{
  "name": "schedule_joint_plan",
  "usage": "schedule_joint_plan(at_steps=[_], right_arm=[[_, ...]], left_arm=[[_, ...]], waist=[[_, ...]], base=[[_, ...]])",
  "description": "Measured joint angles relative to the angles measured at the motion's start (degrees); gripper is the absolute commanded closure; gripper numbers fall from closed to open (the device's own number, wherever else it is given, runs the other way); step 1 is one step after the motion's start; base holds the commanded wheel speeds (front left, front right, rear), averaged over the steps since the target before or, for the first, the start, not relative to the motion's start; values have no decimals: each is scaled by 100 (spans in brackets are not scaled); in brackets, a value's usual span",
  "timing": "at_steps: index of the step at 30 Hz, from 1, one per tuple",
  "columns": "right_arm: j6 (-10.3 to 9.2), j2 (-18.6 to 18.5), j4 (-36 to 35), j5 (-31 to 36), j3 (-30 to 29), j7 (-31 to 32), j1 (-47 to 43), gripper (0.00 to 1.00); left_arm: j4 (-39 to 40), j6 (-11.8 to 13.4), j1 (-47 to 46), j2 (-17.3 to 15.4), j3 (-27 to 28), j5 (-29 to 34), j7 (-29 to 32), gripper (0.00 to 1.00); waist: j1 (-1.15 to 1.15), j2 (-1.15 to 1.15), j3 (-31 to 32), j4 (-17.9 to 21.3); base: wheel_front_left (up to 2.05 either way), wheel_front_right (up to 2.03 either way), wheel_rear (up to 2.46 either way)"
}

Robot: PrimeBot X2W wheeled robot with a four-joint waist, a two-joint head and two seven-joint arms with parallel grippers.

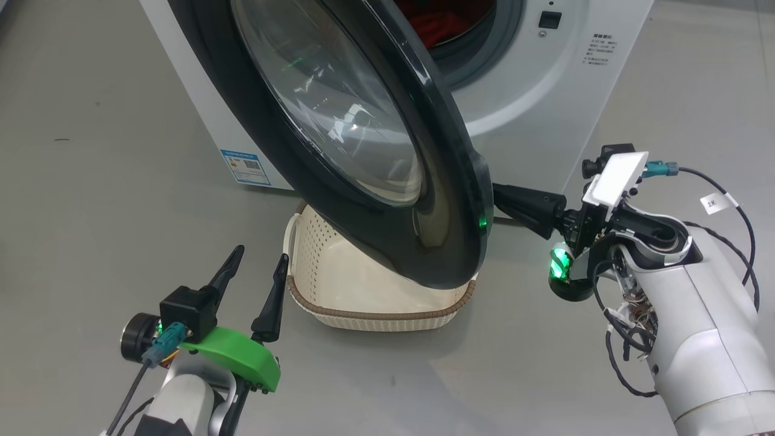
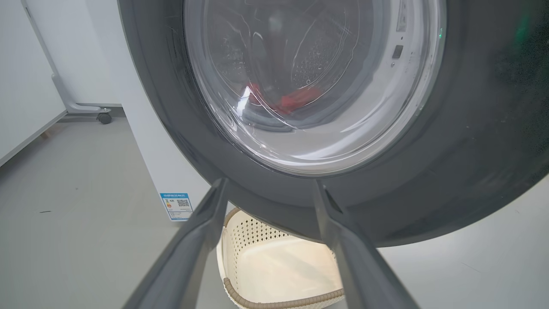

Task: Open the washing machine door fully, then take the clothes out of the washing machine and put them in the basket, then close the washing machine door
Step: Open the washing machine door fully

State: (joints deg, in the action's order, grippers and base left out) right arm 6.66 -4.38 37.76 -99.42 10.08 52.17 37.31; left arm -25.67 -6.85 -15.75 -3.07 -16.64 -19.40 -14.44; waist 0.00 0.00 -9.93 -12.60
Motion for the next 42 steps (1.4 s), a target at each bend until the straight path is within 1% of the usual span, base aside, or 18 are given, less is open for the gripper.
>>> schedule_joint_plan(at_steps=[17, 21, 28, 42], right_arm=[[31, 65, -342, -293, 424, 47, -623, 100], [31, 60, -501, -573, 647, 48, -722, 100], [31, 64, -727, -877, 1038, 37, -883, 100], [31, 58, -1009, -1292, 1649, -316, -975, 100]], left_arm=[[-102, 57, 179, 19, -24, 26, 0, 0], [-116, 58, 206, 22, -27, 23, 0, 0], [-123, 58, 207, 32, -47, 22, 0, 0], [-156, 58, 207, 41, -73, -3, 0, 0]], waist=[[0, 0, 371, -460], [0, 0, 395, -577], [0, 0, 408, -813], [0, 0, 440, -1244]], base=[[0, 0, 0], [0, 0, 0], [0, 0, 0], [0, 0, 0]])
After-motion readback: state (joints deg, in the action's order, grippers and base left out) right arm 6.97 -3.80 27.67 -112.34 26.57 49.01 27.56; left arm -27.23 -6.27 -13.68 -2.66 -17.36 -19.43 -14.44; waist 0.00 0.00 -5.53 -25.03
